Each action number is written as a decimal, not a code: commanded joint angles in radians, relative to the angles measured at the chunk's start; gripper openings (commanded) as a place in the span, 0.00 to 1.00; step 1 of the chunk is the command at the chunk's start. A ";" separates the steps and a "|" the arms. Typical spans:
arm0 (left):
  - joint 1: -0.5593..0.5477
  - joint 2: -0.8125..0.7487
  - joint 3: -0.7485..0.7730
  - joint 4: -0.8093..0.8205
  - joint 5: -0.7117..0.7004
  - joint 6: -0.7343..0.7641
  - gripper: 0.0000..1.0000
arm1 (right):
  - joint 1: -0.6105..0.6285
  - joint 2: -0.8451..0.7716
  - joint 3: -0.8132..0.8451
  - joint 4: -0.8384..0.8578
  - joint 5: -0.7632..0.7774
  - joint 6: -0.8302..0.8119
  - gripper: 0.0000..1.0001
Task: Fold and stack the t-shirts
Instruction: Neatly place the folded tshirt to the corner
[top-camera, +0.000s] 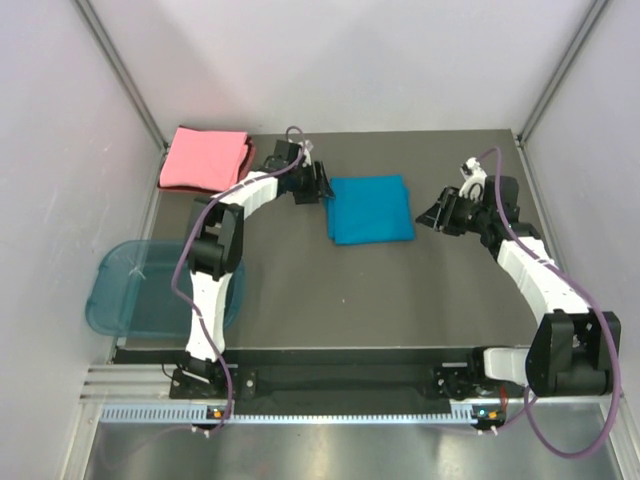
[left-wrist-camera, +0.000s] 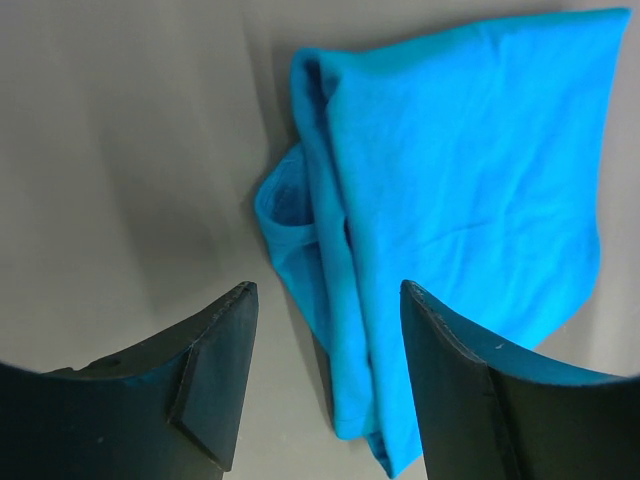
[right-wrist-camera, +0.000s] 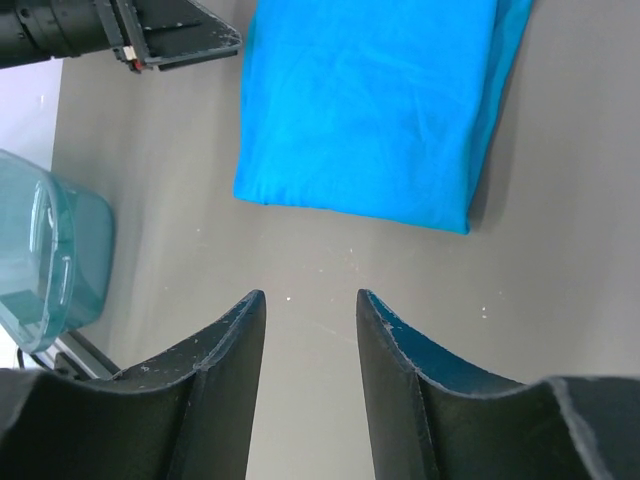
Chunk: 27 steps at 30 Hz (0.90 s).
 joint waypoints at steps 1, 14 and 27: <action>-0.002 0.008 -0.017 0.074 0.025 0.005 0.64 | 0.006 -0.029 -0.007 0.047 -0.014 0.007 0.42; -0.005 0.119 0.030 0.154 0.072 -0.066 0.62 | 0.006 -0.032 -0.014 0.052 -0.010 0.007 0.42; -0.028 0.182 0.104 0.144 0.072 -0.084 0.36 | 0.006 -0.038 -0.013 0.057 -0.010 0.007 0.43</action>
